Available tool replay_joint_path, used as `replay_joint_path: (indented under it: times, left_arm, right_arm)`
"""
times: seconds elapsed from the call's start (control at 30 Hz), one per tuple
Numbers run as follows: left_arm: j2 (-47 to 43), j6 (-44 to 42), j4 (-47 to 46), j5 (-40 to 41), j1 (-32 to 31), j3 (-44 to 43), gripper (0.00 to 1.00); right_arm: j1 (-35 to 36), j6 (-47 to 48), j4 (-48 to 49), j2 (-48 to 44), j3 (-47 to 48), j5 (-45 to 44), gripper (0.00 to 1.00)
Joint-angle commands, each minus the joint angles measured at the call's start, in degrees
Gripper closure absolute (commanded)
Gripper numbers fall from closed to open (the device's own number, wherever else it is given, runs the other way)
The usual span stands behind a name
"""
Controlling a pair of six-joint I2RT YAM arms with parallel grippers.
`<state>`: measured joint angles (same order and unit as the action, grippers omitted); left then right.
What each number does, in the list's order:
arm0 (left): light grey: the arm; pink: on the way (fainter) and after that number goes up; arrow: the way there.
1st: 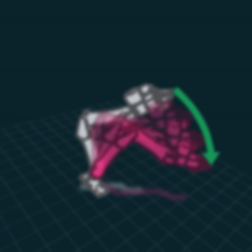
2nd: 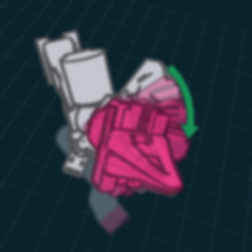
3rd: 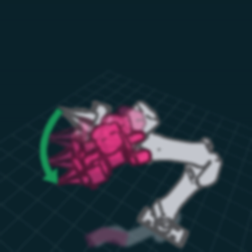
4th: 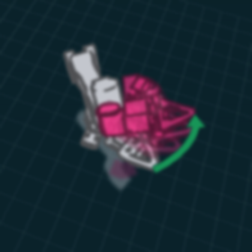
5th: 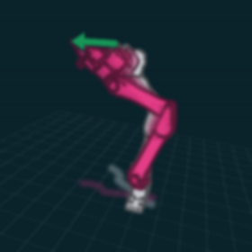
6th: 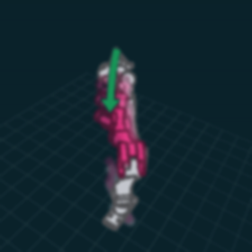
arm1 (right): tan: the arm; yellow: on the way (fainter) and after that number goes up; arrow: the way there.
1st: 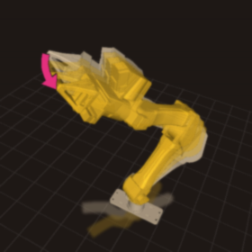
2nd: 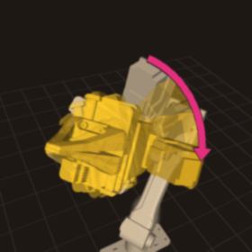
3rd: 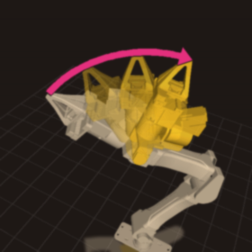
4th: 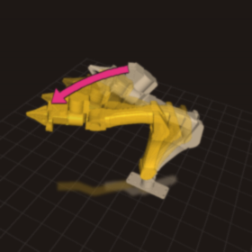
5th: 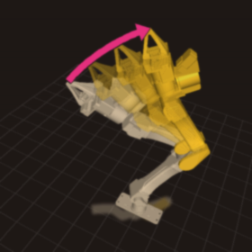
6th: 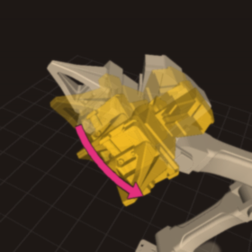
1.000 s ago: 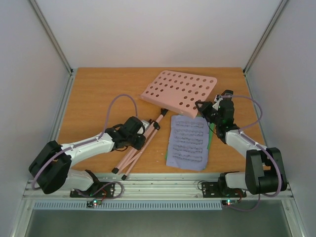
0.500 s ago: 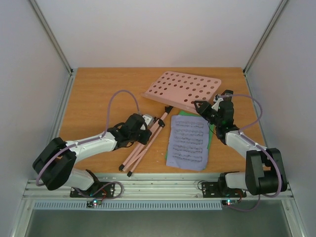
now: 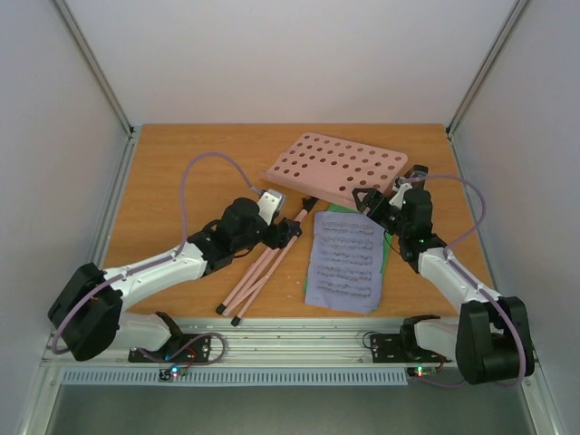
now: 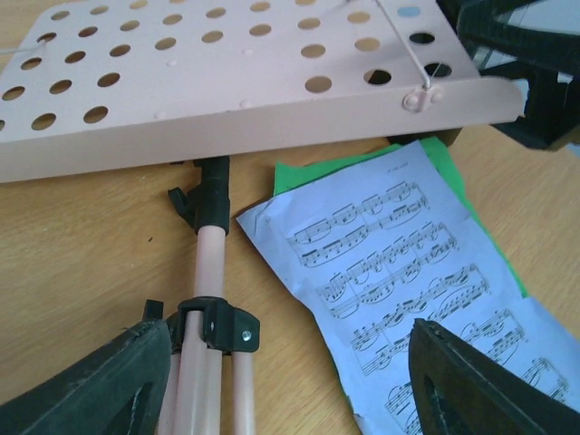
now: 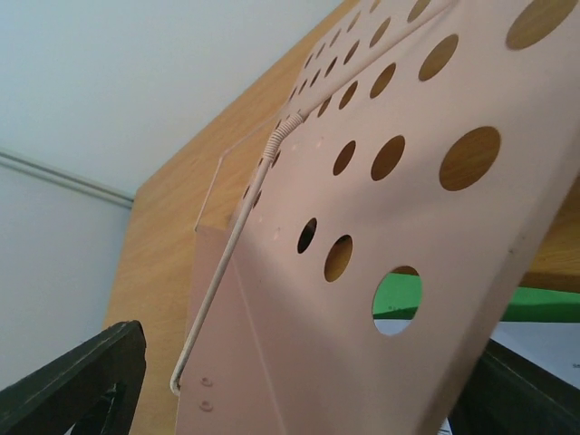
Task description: Pack up the instrument practice props
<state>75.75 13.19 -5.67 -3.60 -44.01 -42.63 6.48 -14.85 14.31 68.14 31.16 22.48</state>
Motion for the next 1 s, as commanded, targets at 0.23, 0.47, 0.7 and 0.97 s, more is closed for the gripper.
replay_joint_path:
  times: [0.23, 0.47, 0.7, 0.97]
  left_arm:
    - [-7.7, 0.4, -4.1, 5.4, 1.3, 4.3, 0.18]
    - [-11.2, 2.2, -2.1, 6.4, 3.8, 7.4, 0.13]
    - [-14.6, 3.4, 3.6, 9.1, 8.1, 8.3, 0.01]
    - [-19.4, 2.0, 5.3, 13.6, 19.3, 12.0, 0.01]
  right_arm:
    - [0.3, 5.7, -8.9, -9.8, -1.6, -12.5, 0.07]
    - [0.2, 9.1, -15.7, -16.1, -2.9, -17.4, 0.03]
    - [0.2, 15.7, -20.6, -19.1, -1.5, -17.5, 0.01]
    - [0.2, 28.7, -19.2, -24.5, -2.5, -20.2, 0.01]
